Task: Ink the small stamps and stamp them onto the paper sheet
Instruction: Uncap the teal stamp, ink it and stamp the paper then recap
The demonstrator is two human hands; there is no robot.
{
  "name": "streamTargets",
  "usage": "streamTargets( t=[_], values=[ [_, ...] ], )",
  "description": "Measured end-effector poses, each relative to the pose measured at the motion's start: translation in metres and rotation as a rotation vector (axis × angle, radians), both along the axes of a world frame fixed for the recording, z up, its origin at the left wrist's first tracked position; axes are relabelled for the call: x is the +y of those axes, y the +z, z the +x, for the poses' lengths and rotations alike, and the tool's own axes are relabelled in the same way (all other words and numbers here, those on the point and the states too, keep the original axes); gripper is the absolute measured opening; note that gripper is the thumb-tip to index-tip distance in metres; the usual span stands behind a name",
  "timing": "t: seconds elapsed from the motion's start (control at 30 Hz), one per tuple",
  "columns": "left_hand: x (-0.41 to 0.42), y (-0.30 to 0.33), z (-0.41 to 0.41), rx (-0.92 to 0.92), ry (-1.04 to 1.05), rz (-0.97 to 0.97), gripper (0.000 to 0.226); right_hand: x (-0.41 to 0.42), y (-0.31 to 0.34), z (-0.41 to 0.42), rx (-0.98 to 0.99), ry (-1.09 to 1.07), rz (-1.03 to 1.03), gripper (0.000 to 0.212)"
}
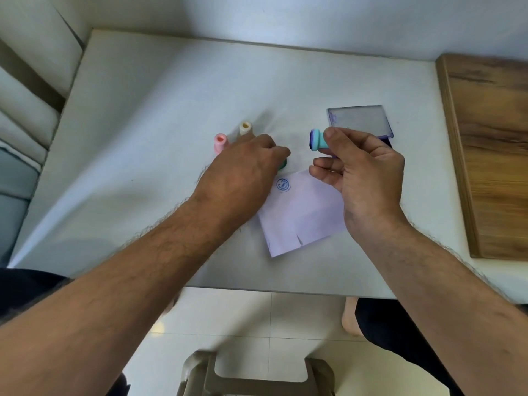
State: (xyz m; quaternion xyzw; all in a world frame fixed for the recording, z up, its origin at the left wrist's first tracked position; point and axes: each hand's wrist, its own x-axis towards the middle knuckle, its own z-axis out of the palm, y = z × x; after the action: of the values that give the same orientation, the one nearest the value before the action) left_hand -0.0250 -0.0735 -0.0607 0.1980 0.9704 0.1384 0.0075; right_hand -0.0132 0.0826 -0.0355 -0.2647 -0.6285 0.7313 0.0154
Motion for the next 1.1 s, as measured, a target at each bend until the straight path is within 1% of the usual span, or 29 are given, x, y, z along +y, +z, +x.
streamTargets(
  t=[0.13, 0.23, 0.3, 0.4, 0.47, 0.57, 0.67, 0.8, 0.97, 1.1],
  values=[
    [0.000, -0.002, 0.000, 0.029, -0.001, 0.008, 0.034, -0.002, -0.003, 0.002, -0.017, 0.020, -0.007, 0.007],
    [0.001, 0.003, 0.002, 0.059, 0.057, 0.059, 0.032, 0.000, -0.001, 0.001, -0.006, 0.024, -0.004, 0.009],
    [0.001, 0.007, 0.001, 0.045, 0.114, 0.143, 0.031, 0.002, 0.000, -0.001, 0.011, 0.033, -0.006, 0.009],
    [0.001, 0.016, 0.000, -0.031, 0.230, 0.330, 0.035, 0.002, 0.001, -0.002, 0.038, 0.079, -0.049, 0.004],
    [0.002, 0.019, -0.001, -0.049, 0.270, 0.398, 0.035, 0.001, 0.000, -0.001, 0.058, 0.122, -0.058, 0.002],
    [0.003, 0.024, 0.000, -0.057, 0.295, 0.483, 0.030, -0.002, -0.001, 0.000, 0.109, 0.162, -0.071, 0.007],
    [0.004, 0.026, 0.001, -0.084, 0.289, 0.507, 0.030, -0.002, -0.001, -0.002, 0.154, 0.187, -0.075, 0.008],
    [0.006, 0.029, 0.002, -0.149, 0.357, 0.585, 0.030, -0.002, -0.002, -0.001, 0.149, 0.193, -0.134, 0.007],
    [0.005, 0.032, 0.003, -0.168, 0.381, 0.600, 0.030, -0.002, 0.000, -0.001, 0.184, 0.197, -0.130, 0.008],
    [0.006, 0.033, 0.002, -0.181, 0.387, 0.612, 0.034, -0.002, -0.002, -0.001, 0.170, 0.203, -0.170, 0.007]
  ],
)
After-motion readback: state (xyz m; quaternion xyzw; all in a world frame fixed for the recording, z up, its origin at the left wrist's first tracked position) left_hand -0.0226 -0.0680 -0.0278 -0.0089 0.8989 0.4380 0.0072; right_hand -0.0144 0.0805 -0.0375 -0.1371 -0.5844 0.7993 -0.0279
